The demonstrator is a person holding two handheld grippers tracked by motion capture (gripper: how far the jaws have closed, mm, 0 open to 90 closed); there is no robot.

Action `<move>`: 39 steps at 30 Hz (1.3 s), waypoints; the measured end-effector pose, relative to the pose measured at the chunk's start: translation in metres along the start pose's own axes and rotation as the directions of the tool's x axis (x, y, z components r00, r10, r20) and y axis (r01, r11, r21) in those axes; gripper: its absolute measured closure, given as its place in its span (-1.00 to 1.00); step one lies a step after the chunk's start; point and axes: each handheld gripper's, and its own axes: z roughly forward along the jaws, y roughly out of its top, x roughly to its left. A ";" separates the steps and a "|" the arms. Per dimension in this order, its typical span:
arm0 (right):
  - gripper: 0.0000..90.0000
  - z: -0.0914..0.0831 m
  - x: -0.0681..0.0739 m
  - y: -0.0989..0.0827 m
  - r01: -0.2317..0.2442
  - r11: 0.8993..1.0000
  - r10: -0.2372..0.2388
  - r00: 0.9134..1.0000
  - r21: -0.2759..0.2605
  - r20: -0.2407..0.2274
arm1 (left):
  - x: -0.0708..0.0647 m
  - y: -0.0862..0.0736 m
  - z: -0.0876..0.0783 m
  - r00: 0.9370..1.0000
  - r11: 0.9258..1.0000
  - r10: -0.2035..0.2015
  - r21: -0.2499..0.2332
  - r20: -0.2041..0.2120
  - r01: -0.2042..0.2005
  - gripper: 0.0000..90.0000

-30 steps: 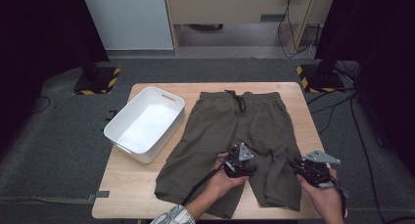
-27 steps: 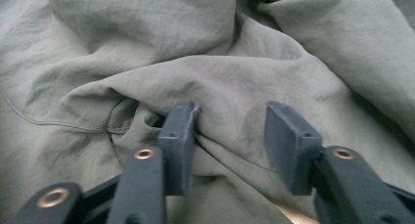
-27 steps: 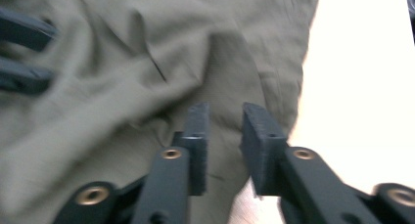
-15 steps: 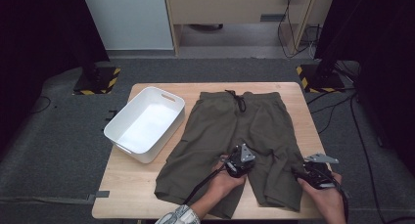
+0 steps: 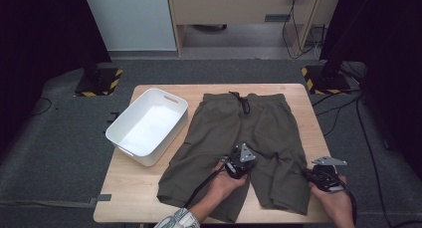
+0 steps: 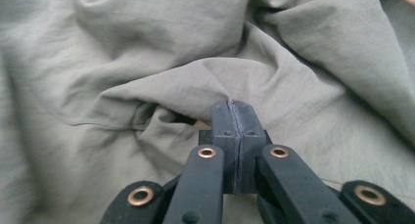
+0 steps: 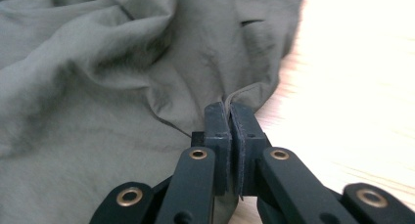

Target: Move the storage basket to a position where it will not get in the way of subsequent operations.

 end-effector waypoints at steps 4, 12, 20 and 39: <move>0.95 -0.007 -0.017 0.007 0.021 1.000 -0.020 0.997 -0.013 0.077 | 0.008 0.000 -0.004 1.000 1.000 0.006 0.007 -0.013 -0.006 0.97; 0.93 0.014 -0.044 0.008 0.040 0.999 -0.037 0.992 -0.020 0.118 | 0.013 -0.008 -0.004 1.000 1.000 -0.007 0.021 0.005 0.007 0.97; 0.92 0.002 -0.050 0.002 0.018 1.000 -0.021 0.991 0.025 0.129 | -0.003 -0.012 -0.009 0.998 0.997 0.051 0.056 0.043 -0.053 0.96; 0.09 0.043 -0.058 0.060 -0.032 0.987 0.038 0.999 -0.157 0.038 | 0.023 -0.035 -0.080 0.999 0.999 0.027 -0.043 -0.033 -0.029 -0.02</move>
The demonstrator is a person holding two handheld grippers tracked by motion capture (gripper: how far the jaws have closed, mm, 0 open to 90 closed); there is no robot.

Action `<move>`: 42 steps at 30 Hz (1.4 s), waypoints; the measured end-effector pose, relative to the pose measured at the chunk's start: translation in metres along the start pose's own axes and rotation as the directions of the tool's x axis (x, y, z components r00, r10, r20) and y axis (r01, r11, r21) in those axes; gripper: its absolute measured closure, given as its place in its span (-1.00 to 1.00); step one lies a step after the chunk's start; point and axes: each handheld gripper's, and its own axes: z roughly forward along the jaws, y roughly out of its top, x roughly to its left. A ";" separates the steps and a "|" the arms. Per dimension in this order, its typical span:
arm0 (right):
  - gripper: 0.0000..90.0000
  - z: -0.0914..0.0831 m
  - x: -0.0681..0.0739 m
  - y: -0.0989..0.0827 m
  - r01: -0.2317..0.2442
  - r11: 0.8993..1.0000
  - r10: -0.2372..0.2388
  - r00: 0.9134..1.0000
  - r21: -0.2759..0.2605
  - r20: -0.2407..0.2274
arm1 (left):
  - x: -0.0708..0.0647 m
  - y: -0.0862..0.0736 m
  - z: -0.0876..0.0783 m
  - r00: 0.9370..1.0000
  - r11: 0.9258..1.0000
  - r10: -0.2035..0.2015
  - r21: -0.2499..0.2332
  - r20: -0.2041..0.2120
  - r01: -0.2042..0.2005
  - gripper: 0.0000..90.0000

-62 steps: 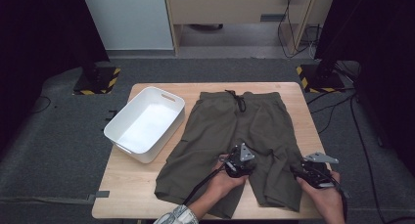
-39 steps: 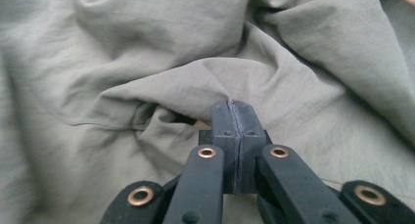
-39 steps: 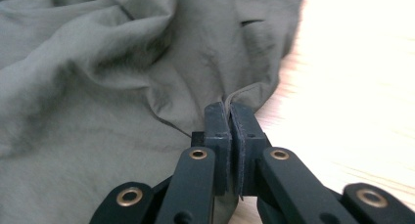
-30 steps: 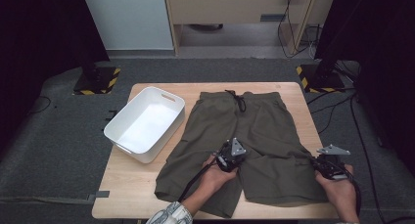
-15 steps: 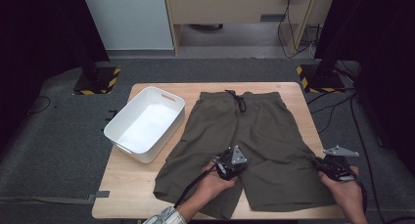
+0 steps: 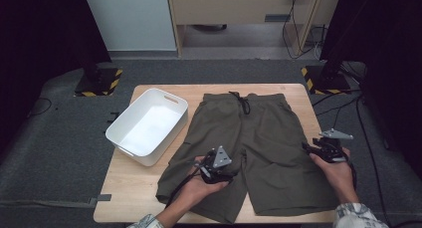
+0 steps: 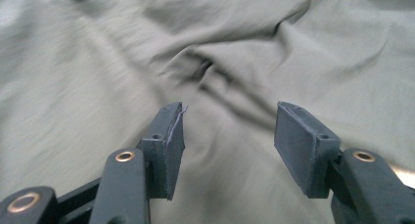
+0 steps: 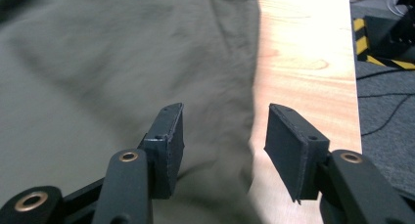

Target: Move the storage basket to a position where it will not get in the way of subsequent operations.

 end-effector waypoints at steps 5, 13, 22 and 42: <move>0.13 0.022 -0.005 0.010 -0.034 0.999 0.034 0.999 0.025 0.021 | 0.017 -0.023 -0.020 0.999 0.999 -0.030 0.021 -0.020 0.030 -0.10; 0.22 0.039 -0.004 0.019 0.009 0.995 -0.014 0.999 0.098 0.050 | 0.025 -0.045 -0.040 0.996 0.997 -0.071 0.023 -0.050 0.072 -0.13; 1.00 0.044 -0.008 0.019 0.044 0.992 -0.042 0.999 0.120 -0.015 | 0.028 -0.060 -0.033 0.994 0.996 -0.072 0.055 -0.087 0.077 -0.09; 0.36 0.041 -0.029 0.028 -0.106 0.994 0.107 0.993 -0.008 0.055 | 0.010 -0.068 -0.031 0.995 0.991 -0.094 0.090 -0.036 0.096 -0.02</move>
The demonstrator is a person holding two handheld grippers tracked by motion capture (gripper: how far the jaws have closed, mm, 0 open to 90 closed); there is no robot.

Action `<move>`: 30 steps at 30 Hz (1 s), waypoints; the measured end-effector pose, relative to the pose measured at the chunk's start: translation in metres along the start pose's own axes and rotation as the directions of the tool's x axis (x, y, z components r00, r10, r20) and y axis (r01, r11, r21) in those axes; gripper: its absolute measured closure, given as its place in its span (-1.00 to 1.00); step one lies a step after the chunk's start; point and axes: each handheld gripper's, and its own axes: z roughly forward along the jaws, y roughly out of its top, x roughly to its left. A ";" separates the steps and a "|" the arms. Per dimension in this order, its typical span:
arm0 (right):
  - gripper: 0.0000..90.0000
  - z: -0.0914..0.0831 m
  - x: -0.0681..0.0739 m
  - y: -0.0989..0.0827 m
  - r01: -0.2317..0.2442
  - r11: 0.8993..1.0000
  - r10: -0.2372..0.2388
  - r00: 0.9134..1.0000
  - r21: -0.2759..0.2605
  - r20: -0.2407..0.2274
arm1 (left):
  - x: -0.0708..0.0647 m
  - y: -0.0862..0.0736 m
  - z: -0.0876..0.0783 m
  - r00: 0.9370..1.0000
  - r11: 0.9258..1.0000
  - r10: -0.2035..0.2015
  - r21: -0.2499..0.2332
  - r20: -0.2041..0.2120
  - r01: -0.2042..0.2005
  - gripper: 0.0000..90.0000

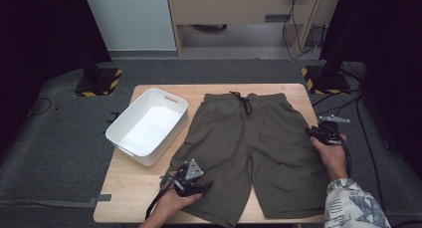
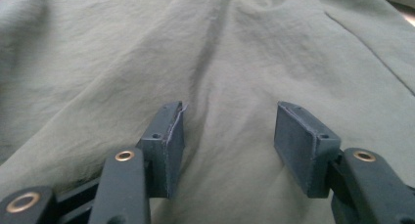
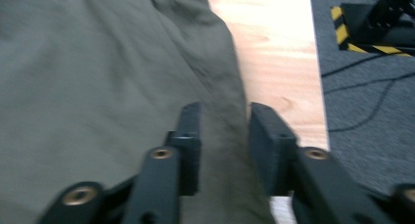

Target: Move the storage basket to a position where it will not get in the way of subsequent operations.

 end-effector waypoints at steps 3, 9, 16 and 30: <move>0.12 -0.005 0.009 0.004 -0.013 1.000 0.012 0.999 -0.026 -0.040 | 0.000 0.001 0.000 1.000 1.000 0.006 0.004 0.000 -0.006 -0.02; -0.15 -0.009 0.032 0.008 -0.003 0.998 -0.004 0.993 -0.060 -0.117 | 0.004 0.005 0.003 1.000 1.000 -0.022 0.002 0.006 0.022 -0.26; -0.32 -0.006 0.050 0.010 0.039 0.998 -0.044 0.989 -0.039 -0.143 | 0.007 0.010 0.001 1.000 1.000 -0.025 -0.016 0.002 0.025 -0.44; -0.67 -0.017 0.095 0.014 0.091 0.995 -0.101 0.966 -0.050 -0.240 | 0.032 0.042 -0.008 0.998 0.997 -0.060 -0.058 0.006 0.060 -0.68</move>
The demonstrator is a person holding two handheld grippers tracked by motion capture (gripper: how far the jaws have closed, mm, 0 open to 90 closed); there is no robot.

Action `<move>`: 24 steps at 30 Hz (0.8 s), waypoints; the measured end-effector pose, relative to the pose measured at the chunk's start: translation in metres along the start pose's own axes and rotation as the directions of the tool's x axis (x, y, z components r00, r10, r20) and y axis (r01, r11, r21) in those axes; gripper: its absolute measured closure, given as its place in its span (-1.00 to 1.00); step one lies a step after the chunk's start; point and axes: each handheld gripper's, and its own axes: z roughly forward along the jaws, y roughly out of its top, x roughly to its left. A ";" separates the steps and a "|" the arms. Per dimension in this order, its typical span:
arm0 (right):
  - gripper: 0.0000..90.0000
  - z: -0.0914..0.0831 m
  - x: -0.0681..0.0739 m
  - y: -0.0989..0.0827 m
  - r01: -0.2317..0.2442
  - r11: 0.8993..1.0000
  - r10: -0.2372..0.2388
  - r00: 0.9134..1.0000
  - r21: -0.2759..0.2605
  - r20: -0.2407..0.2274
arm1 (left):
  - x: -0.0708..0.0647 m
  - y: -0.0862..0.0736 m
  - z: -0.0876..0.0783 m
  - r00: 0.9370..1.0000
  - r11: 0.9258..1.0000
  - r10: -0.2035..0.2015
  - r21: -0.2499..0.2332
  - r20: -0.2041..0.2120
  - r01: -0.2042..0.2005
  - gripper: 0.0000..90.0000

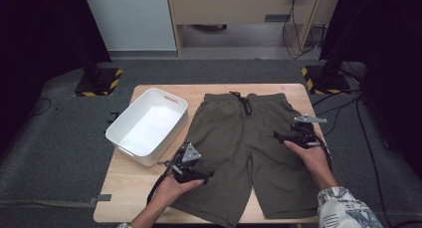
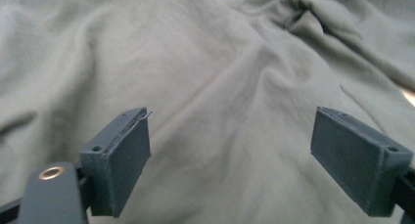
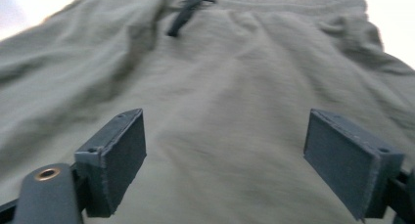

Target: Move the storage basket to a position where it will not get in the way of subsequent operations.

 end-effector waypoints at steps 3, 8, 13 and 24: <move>-0.74 0.001 0.014 0.002 0.020 1.000 -0.021 0.999 -0.003 -0.035 | 0.007 0.015 -0.001 1.000 1.000 0.021 0.006 0.005 -0.021 -0.70; -0.80 0.001 0.042 0.005 0.070 0.998 -0.070 0.993 0.002 -0.097 | 0.022 0.039 -0.009 1.000 0.999 -0.018 -0.031 0.009 0.018 -0.79; -0.79 0.001 0.074 0.004 0.093 0.995 -0.095 0.974 -0.023 -0.206 | 0.031 0.057 -0.016 1.000 0.999 -0.007 -0.051 0.029 0.008 -0.83; -0.76 0.010 0.135 -0.001 0.187 0.982 -0.181 0.949 -0.003 -0.259 | 0.037 0.091 -0.016 1.000 0.998 0.018 -0.067 0.013 -0.017 -0.84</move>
